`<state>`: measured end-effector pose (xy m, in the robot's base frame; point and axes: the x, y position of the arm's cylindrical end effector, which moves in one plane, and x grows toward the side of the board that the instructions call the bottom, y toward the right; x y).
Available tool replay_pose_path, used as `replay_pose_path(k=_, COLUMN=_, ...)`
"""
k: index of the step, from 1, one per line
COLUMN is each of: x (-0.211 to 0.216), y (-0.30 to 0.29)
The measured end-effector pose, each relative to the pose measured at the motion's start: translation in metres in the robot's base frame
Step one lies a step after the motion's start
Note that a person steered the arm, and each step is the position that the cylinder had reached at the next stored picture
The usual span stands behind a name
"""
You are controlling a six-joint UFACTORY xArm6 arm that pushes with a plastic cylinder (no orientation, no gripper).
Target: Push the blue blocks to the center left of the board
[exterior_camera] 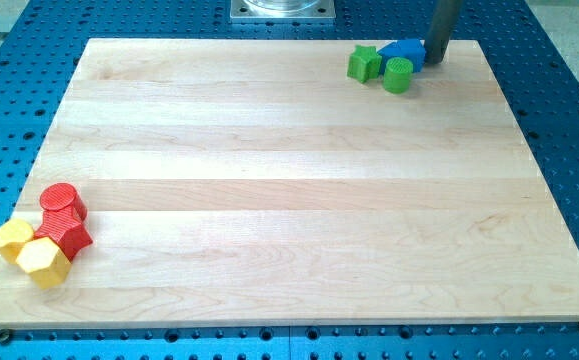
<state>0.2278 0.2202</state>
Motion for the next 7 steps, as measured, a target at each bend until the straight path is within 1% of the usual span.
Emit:
replay_pose_path(k=1, x=0.002, y=-0.024)
replay_pose_path(k=2, x=0.016, y=-0.078)
replay_pose_path(k=4, x=0.012, y=-0.045)
replay_pose_path(k=7, x=0.012, y=-0.025)
